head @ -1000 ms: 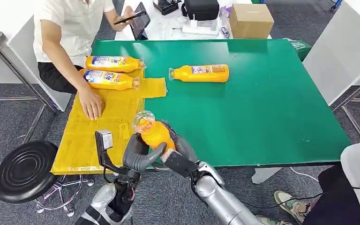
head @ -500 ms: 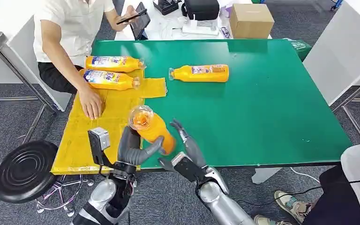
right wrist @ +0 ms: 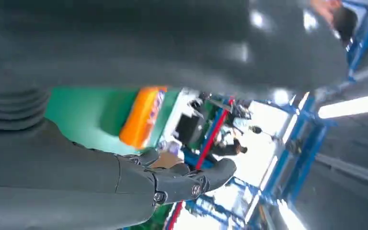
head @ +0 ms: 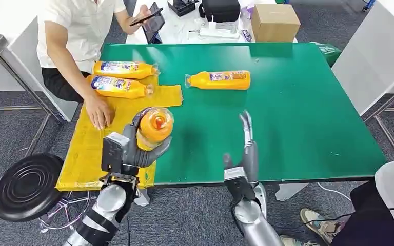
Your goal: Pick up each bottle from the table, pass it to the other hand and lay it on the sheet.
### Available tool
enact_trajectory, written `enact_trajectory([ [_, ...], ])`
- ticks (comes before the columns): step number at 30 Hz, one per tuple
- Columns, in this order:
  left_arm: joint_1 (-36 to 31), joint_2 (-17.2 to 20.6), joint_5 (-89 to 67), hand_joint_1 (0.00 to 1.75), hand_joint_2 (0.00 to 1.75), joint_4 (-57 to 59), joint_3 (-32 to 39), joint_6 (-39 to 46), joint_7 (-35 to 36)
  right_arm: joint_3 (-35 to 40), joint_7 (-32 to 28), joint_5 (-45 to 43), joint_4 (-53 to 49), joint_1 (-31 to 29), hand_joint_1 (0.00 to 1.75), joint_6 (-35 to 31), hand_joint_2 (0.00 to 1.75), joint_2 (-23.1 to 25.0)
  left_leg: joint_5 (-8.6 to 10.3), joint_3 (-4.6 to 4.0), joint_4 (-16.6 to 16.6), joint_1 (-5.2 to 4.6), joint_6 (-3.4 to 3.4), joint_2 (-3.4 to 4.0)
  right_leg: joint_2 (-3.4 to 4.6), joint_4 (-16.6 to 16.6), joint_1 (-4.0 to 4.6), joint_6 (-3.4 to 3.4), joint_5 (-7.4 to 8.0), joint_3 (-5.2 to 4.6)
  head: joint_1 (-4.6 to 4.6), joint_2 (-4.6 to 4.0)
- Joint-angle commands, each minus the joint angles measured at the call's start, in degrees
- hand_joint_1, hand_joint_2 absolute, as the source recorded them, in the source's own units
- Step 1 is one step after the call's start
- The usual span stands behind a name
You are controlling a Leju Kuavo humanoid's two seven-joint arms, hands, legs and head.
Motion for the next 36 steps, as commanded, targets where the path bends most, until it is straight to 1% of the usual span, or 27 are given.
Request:
enact_trajectory([
  [1,-11.9,1.1,-22.7,1.75,1.75,17.5,-0.1,0.6,8.0,-5.4,-0.2,0.2,-1.6,0.3,0.00,4.7,0.00,0.8,0.07,0.03,0.0,0.07,-0.10,-0.08,-0.14,0.0,0.08,-0.12,0.04,0.09,0.02,0.00],
  [8,-11.5,0.9,-23.1,1.75,1.75,17.5,0.2,0.5,8.0,-5.5,-0.2,0.2,-1.8,0.4,0.00,4.8,0.00,0.9,0.01,0.09,0.0,0.12,-0.10,0.01,-0.07,0.0,0.13,-0.14,0.02,0.14,0.00,0.00],
  [9,-12.3,0.7,-28.7,1.75,1.75,18.9,0.1,1.8,11.1,-5.6,-0.2,0.2,-1.7,0.5,0.00,6.0,0.00,1.1,0.00,0.10,0.0,0.11,-0.11,0.00,-0.09,0.0,0.12,-0.14,0.00,0.15,0.02,0.00],
  [10,-12.6,0.1,-30.4,1.75,1.75,20.0,1.1,1.3,11.7,-5.8,-0.1,0.2,-1.6,0.7,0.00,6.4,0.00,1.5,0.02,0.08,0.0,0.09,-0.08,-0.02,-0.09,0.0,0.10,-0.10,0.01,0.14,0.02,0.00],
  [11,-13.5,-0.6,-31.2,1.75,1.75,22.4,2.4,-0.5,12.1,-6.1,0.0,-0.1,-1.4,1.0,0.00,7.1,0.00,1.9,0.02,0.12,0.0,0.13,-0.11,0.00,-0.09,-0.1,0.14,-0.14,0.02,0.19,0.00,0.00],
  [14,-16.5,-1.0,-34.8,1.75,1.75,29.3,4.0,-4.0,13.8,-6.9,0.2,-0.5,-0.6,1.3,0.00,8.6,0.00,2.1,0.05,0.03,0.0,0.07,-0.06,-0.04,-0.09,0.0,0.07,-0.07,0.03,0.08,0.02,0.00],
  [15,-17.5,-0.6,-36.9,1.75,1.75,31.2,3.9,-3.7,15.1,-7.3,0.2,-0.6,-0.5,1.4,0.00,9.1,0.00,2.1,0.08,0.03,0.0,0.10,-0.09,-0.08,-0.15,0.0,0.10,-0.12,0.05,0.10,0.02,0.00],
  [16,-19.1,-0.5,-40.5,1.75,1.75,34.0,3.6,-2.5,18.1,-7.9,0.4,-1.0,-0.4,1.5,0.00,9.5,0.00,2.2,0.07,0.03,0.0,0.09,-0.07,-0.07,-0.13,0.0,0.10,-0.08,0.05,0.09,0.02,0.00],
  [19,-21.4,-1.5,-42.1,1.75,1.75,39.2,5.5,-4.0,19.3,-9.0,0.8,-1.3,0.0,1.5,0.00,11.0,0.00,2.5,0.06,0.00,0.0,0.08,-0.06,-0.05,-0.10,0.0,0.09,-0.07,0.05,0.05,0.02,0.00],
  [20,-22.5,-2.2,-42.4,1.75,1.75,42.0,7.2,-4.8,20.0,-9.6,0.9,-1.4,0.6,1.3,0.00,11.9,0.00,2.9,0.09,0.00,0.0,0.12,-0.10,-0.04,-0.11,0.0,0.13,-0.13,0.07,0.06,0.02,0.00],
  [22,-24.2,-2.7,-47.1,1.75,1.75,46.5,7.3,-4.0,22.6,-10.2,1.0,-1.4,1.4,1.2,0.00,13.1,0.00,3.6,0.07,0.00,0.0,0.09,-0.05,-0.05,-0.11,0.0,0.09,-0.07,0.05,0.06,0.02,0.00],
  [27,-25.3,-3.5,-49.3,1.75,1.75,51.3,8.8,-5.2,25.5,-10.3,1.3,-1.6,2.9,0.7,0.00,14.5,0.00,4.2,0.06,0.08,0.0,0.11,-0.07,0.02,-0.06,-0.1,0.11,-0.11,0.04,0.14,0.02,0.00],
  [30,-26.6,-3.9,-52.6,1.75,1.75,54.0,8.4,-7.0,28.4,-10.7,1.5,-1.8,4.0,0.4,0.00,15.5,0.00,4.7,0.05,0.07,0.0,0.11,-0.07,0.03,-0.04,0.0,0.12,-0.10,0.03,0.13,0.00,0.00],
  [33,-26.9,-4.7,-51.7,1.75,1.75,54.7,10.4,-8.2,27.7,-10.7,1.6,-1.9,5.6,0.0,0.00,16.2,0.00,5.2,0.07,0.01,0.0,0.11,-0.06,0.02,-0.05,0.0,0.12,-0.09,0.05,0.08,0.02,0.00],
  [34,-26.8,-5.0,-50.2,1.69,1.75,54.7,11.8,-9.0,26.5,-10.5,1.6,-2.0,6.1,-0.1,0.00,16.6,0.00,5.2,0.07,-0.01,0.0,0.09,-0.05,0.01,-0.04,0.0,0.09,-0.07,0.05,0.06,0.02,0.00],
  [35,-26.5,-5.2,-49.5,1.75,1.75,54.9,12.4,-9.5,25.3,-10.3,1.6,-1.9,6.7,-0.1,0.00,16.9,0.00,5.3,0.07,-0.02,0.0,0.07,-0.03,0.03,-0.01,0.0,0.07,-0.05,0.05,0.03,0.02,0.00],
  [36,-26.4,-5.4,-48.9,1.75,1.75,55.1,13.0,-10.2,24.6,-10.2,1.6,-2.0,7.1,-0.2,0.00,17.1,0.00,5.2,0.06,0.01,0.0,0.12,-0.07,0.07,0.01,0.0,0.12,-0.11,0.07,0.07,0.02,0.00],
])
